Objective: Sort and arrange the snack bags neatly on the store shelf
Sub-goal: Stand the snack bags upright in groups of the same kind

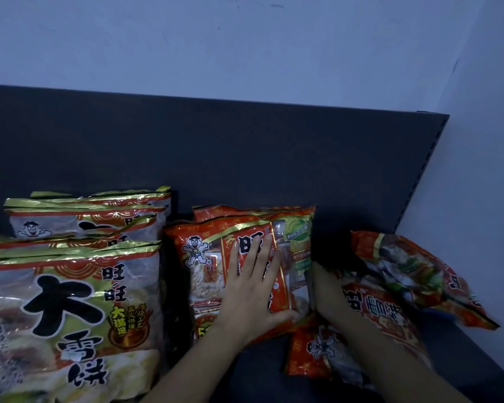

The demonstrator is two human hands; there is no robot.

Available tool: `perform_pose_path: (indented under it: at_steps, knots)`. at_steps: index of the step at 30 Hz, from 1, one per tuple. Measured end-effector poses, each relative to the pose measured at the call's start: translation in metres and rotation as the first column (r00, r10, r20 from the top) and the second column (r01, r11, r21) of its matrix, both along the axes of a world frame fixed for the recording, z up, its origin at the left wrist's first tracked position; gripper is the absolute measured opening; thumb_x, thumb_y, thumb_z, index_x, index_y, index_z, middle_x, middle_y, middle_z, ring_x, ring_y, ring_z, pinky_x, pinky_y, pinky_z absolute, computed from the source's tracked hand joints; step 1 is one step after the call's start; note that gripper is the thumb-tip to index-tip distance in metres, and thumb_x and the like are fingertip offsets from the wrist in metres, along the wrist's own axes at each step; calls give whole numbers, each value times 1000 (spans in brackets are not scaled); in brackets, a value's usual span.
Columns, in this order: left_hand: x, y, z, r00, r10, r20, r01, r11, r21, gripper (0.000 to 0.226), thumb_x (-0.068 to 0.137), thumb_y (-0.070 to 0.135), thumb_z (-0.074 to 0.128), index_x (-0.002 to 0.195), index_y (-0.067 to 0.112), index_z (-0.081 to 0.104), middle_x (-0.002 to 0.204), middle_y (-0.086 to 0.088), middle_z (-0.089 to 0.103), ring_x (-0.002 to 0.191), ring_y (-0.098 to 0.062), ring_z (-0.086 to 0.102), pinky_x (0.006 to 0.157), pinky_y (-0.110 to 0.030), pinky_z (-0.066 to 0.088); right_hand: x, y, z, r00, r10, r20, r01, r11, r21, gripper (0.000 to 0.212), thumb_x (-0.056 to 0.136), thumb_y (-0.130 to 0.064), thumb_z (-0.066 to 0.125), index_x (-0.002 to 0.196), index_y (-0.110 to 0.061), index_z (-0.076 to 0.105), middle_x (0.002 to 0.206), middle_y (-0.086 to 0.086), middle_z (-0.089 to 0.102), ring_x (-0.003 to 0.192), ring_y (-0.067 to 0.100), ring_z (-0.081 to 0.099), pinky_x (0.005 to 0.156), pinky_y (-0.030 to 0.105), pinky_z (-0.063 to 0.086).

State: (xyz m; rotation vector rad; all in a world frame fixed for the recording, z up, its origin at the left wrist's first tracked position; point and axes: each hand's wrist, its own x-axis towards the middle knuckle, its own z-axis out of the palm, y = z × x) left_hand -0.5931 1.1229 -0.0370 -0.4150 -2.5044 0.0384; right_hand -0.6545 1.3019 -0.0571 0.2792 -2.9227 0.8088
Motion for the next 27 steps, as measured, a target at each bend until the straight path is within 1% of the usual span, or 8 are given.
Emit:
perform_pose_path:
  at_steps: [5, 9, 14, 18, 20, 22, 24, 27]
  knots:
    - [-3, 3, 1, 997, 16, 70, -10, 997, -80, 113, 65, 87, 36, 146, 10, 21, 154, -16, 18, 144, -32, 12, 112, -60, 10, 15, 20, 3, 991, 136, 19, -127, 857, 500, 58, 92, -39, 33, 144, -13, 24, 142, 6, 39, 133, 24, 32, 108, 37, 24]
    - [-4, 12, -6, 999, -22, 42, 27, 993, -113, 113, 65, 84, 46, 147, 10, 22, 155, -16, 16, 144, -34, 10, 113, -59, 6, 25, 60, 8, 971, 218, 95, -234, 806, 544, 72, 76, -57, 10, 122, -18, 50, 125, -3, 52, 118, 14, 38, 91, 28, 23]
    - [-3, 18, -12, 999, -41, -6, 40, 995, -91, 110, 68, 82, 48, 148, 12, 23, 158, -14, 5, 146, -31, 6, 115, -56, 3, 36, 82, 11, 974, 197, 108, -218, 947, 237, 38, 93, -41, 50, 129, -29, 49, 130, -9, 51, 123, 6, 40, 96, 17, 27]
    - [11, 6, -8, 974, 46, -220, 6, 973, 232, 86, 81, 67, 44, 145, 13, 26, 156, -14, 15, 144, -29, 12, 117, -50, 0, 54, 23, 25, 911, 318, 263, -141, 839, -525, 71, 83, -29, 69, 132, -42, 19, 126, -28, 42, 101, -25, 48, 81, 1, 40]
    - [24, -2, -6, 956, 168, -240, 7, 807, 590, 87, 78, 62, 50, 144, 12, 24, 153, -13, 17, 143, -26, 13, 118, -41, -2, 52, 5, 19, 890, 356, 284, -78, 734, -675, 89, 67, -36, 80, 130, -44, 18, 122, -22, 49, 93, -18, 58, 71, 8, 49]
    - [30, -11, -8, 977, 210, -43, -49, 414, 909, 101, 71, 62, 64, 147, 16, 16, 154, -7, 15, 141, -16, 12, 118, -38, 7, 46, -2, 12, 906, 326, 269, -15, 660, -751, 107, 48, -43, 84, 133, -42, 20, 119, -17, 54, 92, -8, 63, 66, 13, 52]
    - [28, -23, -15, 986, 21, 164, -163, -14, 986, 120, 54, 64, 80, 147, 23, 17, 152, -6, 29, 138, -16, 27, 115, -41, 23, 42, -4, 9, 913, 311, 263, 12, 625, -780, 120, 34, -52, 89, 135, -41, 24, 119, -14, 56, 96, -2, 63, 65, 16, 54]
    - [20, -40, -21, 946, -230, 228, -274, -189, 943, 112, 38, 73, 81, 135, 31, 43, 126, 2, 61, 112, -21, 61, 97, -50, 47, 36, -5, 5, 911, 304, 277, 45, 595, -802, 119, 22, -59, 90, 127, -41, 35, 118, -10, 60, 99, 6, 63, 65, 19, 55]
